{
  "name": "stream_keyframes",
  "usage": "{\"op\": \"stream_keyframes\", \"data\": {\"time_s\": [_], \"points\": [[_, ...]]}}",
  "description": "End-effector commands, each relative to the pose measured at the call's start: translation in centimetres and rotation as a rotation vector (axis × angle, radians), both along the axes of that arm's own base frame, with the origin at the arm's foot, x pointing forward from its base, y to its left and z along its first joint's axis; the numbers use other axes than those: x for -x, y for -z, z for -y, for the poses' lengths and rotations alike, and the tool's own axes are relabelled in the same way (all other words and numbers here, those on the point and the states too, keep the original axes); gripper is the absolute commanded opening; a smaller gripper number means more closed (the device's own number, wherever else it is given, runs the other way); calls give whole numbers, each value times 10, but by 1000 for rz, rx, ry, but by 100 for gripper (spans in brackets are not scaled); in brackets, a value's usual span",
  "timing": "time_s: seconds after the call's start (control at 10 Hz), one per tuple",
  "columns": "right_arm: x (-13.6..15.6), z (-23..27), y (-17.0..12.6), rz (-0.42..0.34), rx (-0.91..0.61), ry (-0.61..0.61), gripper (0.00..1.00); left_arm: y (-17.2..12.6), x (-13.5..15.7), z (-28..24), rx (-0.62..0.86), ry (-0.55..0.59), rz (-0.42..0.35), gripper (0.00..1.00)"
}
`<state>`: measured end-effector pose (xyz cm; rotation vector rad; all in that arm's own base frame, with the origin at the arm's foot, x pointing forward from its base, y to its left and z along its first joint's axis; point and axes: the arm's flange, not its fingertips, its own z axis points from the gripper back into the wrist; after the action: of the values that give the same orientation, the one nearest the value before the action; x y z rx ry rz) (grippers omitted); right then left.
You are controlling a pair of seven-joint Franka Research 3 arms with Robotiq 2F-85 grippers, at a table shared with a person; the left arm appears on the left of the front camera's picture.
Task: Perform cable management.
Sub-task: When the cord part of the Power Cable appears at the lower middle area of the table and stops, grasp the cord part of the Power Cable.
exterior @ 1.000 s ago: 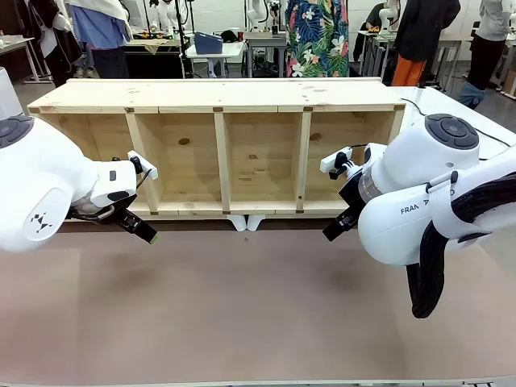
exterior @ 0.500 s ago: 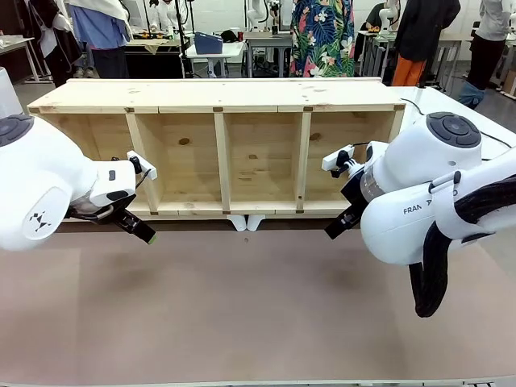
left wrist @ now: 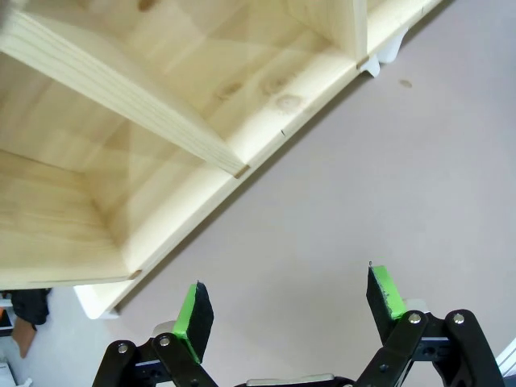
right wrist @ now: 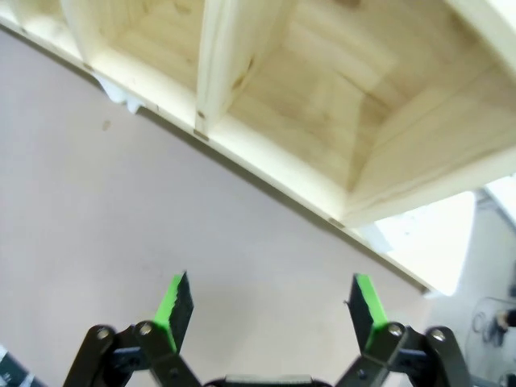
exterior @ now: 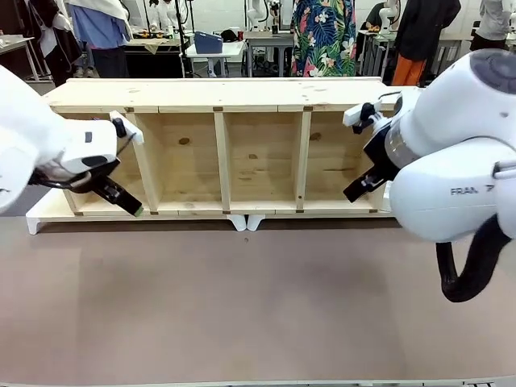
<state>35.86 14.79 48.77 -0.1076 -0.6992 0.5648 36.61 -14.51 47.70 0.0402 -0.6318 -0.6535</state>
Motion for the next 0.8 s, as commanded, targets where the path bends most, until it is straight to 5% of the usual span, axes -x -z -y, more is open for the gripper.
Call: {"op": "stream_keyframes", "data": {"time_s": [0.0, 0.3, 0.7], "points": [[54, 11, -3, 38, 26, 60, 100, -3, 54, -24, -23, -16, 63, 100], [88, 23, -29, 97, 8, 113, 100, -26, 89, -46, -18, -63, 133, 100], [134, 46, -42, 143, -59, 225, 100, -33, 125, -72, 8, -154, 109, 100]]}}
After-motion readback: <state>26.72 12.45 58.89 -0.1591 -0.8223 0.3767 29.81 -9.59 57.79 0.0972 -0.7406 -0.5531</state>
